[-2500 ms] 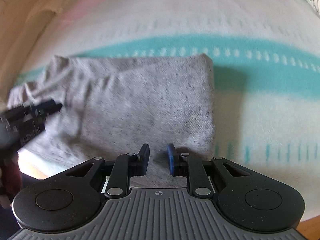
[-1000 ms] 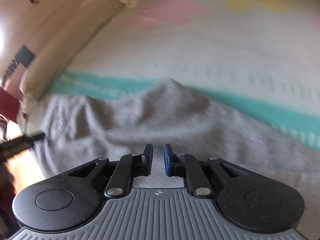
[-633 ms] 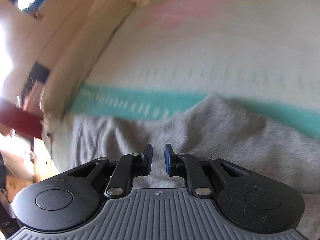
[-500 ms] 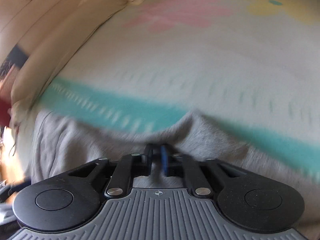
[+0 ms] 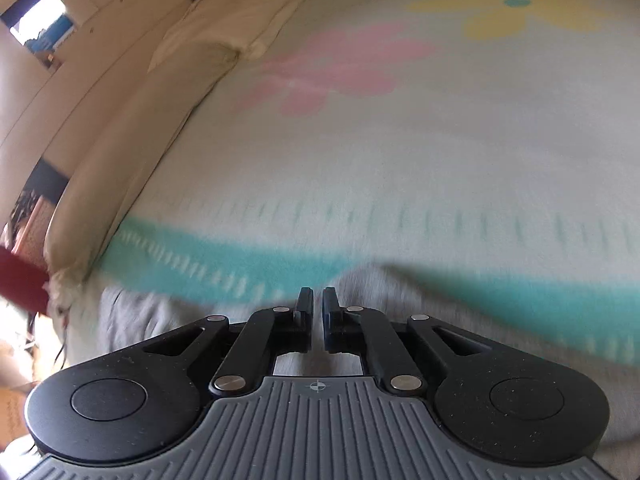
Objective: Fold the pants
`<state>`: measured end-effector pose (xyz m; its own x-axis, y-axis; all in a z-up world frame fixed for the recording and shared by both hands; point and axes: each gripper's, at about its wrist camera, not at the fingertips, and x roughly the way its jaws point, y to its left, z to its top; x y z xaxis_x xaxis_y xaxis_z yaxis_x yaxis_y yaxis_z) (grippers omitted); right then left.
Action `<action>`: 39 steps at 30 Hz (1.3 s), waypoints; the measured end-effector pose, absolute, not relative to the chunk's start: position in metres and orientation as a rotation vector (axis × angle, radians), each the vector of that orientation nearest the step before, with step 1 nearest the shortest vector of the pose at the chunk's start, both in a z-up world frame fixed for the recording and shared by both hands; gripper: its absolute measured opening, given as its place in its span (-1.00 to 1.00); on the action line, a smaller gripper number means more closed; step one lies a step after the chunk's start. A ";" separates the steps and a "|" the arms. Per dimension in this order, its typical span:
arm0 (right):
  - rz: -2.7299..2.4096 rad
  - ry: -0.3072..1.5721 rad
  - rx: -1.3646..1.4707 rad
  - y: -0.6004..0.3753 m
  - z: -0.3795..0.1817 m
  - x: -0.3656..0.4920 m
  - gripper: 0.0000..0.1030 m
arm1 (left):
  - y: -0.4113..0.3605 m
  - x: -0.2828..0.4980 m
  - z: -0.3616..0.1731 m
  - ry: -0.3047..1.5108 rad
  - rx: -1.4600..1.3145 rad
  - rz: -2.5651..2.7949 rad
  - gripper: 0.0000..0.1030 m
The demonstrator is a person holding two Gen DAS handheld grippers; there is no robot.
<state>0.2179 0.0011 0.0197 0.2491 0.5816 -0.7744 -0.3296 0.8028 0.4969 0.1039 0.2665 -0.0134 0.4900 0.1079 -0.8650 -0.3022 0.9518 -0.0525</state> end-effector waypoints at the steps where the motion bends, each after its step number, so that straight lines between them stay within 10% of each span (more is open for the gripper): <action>1: 0.641 1.193 0.244 -0.001 0.019 0.215 -0.88 | 0.267 0.103 -0.014 1.032 -0.211 0.249 0.44; 39: 0.443 1.284 0.158 -0.054 0.005 0.160 -0.88 | 0.283 0.101 -0.023 1.077 -0.357 0.265 0.45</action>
